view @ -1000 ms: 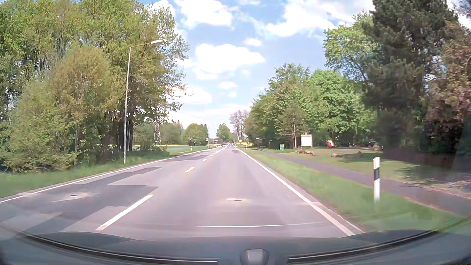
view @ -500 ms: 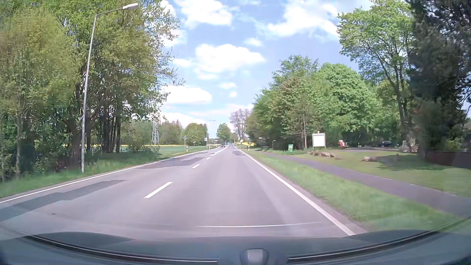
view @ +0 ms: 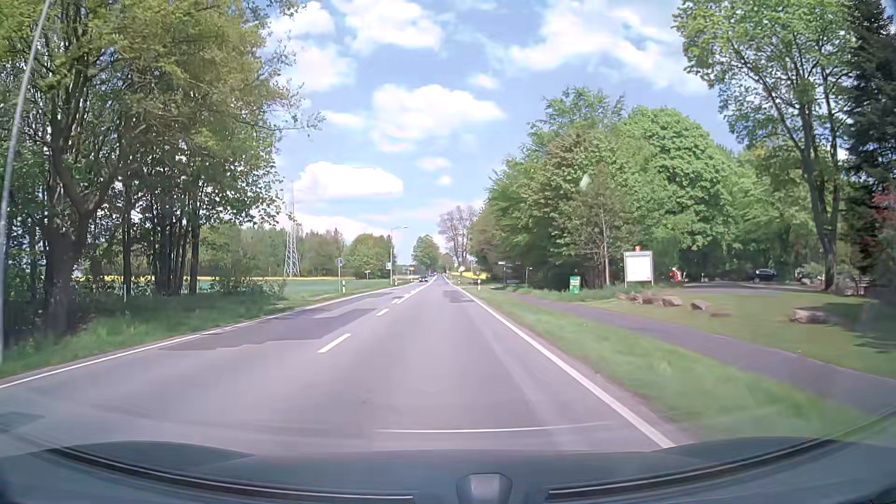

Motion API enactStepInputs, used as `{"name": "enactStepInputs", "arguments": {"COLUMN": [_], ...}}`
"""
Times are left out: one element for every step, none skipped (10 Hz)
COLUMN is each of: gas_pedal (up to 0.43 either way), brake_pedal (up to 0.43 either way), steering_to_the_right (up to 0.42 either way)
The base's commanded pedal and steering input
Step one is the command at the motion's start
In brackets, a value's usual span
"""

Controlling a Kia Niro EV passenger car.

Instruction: Follow the waypoints while adhering to traffic rules and regulations

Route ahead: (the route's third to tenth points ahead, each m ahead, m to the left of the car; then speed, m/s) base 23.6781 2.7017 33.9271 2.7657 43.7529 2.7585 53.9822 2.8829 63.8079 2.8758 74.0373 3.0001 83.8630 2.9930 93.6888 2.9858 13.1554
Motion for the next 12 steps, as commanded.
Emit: {"name": "enactStepInputs", "arguments": {"gas_pedal": [0.11,0.11,0.11,0.11,0.11,0.11,0.11,0.11,0.11,0.11,0.11,0.11], "brake_pedal": [0.0,0.0,0.0,0.0,0.0,0.0,0.0,0.0,0.0,0.0,0.0,0.0], "steering_to_the_right": [-0.005,-0.004,-0.003,-0.003,-0.003,-0.003,-0.003,-0.003,-0.003,-0.003,-0.003,-0.003]}}
